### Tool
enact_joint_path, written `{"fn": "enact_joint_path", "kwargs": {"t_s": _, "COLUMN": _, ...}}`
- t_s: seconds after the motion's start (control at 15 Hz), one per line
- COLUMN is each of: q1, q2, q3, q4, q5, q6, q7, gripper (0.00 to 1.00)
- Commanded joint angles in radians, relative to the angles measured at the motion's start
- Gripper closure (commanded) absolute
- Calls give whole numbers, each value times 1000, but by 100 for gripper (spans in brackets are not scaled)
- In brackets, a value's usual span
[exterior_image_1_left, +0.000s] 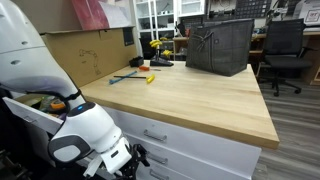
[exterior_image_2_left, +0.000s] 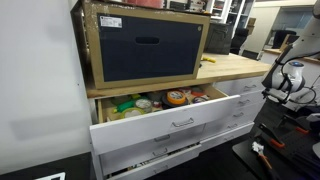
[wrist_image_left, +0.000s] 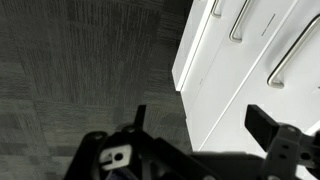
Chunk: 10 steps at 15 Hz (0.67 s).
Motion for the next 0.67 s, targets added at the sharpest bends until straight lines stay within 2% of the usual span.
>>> {"fn": "enact_joint_path", "kwargs": {"t_s": 0.0, "q1": -59, "q2": 5, "q3": 48, "q4": 46, "q5": -9, "q6": -46, "q7": 7, "gripper": 0}}
{"fn": "enact_joint_path", "kwargs": {"t_s": 0.6, "q1": -83, "q2": 68, "q3": 69, "q4": 145, "q5": 8, "q6": -96, "q7": 6, "gripper": 0}}
